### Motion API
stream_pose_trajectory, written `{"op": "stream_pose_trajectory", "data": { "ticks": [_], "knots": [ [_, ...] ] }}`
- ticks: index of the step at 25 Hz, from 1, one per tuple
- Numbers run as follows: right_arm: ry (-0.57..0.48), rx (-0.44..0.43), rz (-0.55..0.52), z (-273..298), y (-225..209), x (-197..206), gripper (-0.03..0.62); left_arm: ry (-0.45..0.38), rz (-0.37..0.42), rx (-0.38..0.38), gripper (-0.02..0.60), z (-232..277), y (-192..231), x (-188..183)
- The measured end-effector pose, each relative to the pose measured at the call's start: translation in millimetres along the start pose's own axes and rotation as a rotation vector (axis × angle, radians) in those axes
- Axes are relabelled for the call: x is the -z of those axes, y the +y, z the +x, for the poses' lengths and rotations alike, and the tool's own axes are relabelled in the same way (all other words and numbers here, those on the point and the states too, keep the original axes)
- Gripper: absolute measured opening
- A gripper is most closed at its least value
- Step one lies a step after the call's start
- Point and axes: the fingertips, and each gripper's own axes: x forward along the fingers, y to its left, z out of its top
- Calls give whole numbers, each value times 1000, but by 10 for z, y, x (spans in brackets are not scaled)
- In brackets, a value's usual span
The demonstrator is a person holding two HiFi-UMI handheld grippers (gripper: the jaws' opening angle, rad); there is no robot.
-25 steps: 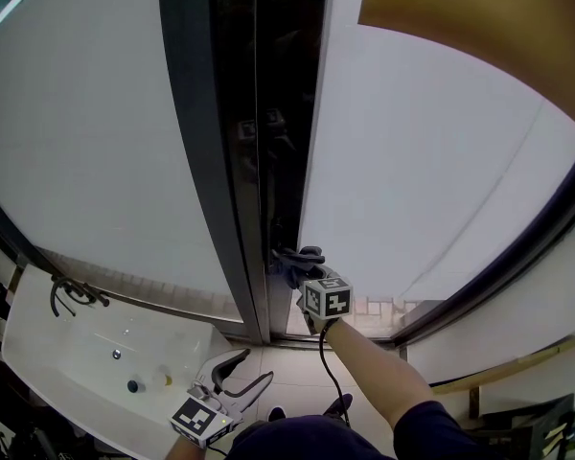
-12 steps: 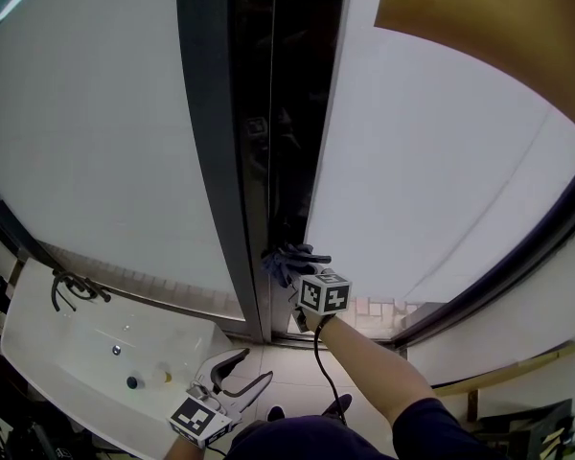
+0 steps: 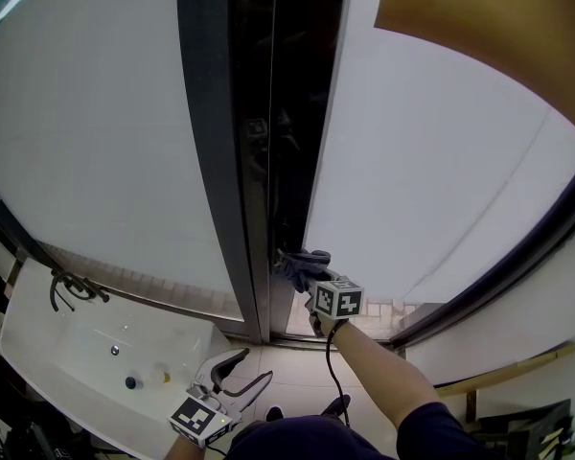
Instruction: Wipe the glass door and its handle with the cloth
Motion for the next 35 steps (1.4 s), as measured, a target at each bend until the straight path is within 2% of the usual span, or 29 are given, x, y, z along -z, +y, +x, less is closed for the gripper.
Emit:
{"op": "stream_pose_trajectory", "data": {
  "ticks": [4,8,11,18,23,29,35],
  "knots": [
    [51,11,17,-39,-104,299,66,38,-6,-15,230,-4,51,24],
    [103,-47,17,120,143,537,66,16,-5,8,230,31,30,-12],
    [133,-72,72,336,299,578,66,10,2,16,230,43,30,8],
    [96,-102,199,533,293,428,66,30,-10,-16,230,6,83,52],
    [15,-113,314,421,152,305,66,31,-15,-20,230,13,120,96],
    [-46,-98,316,196,-29,140,66,15,4,-6,230,62,142,-6],
    [81,-148,205,219,259,418,66,14,-3,5,230,69,119,-3]
  ]
}}
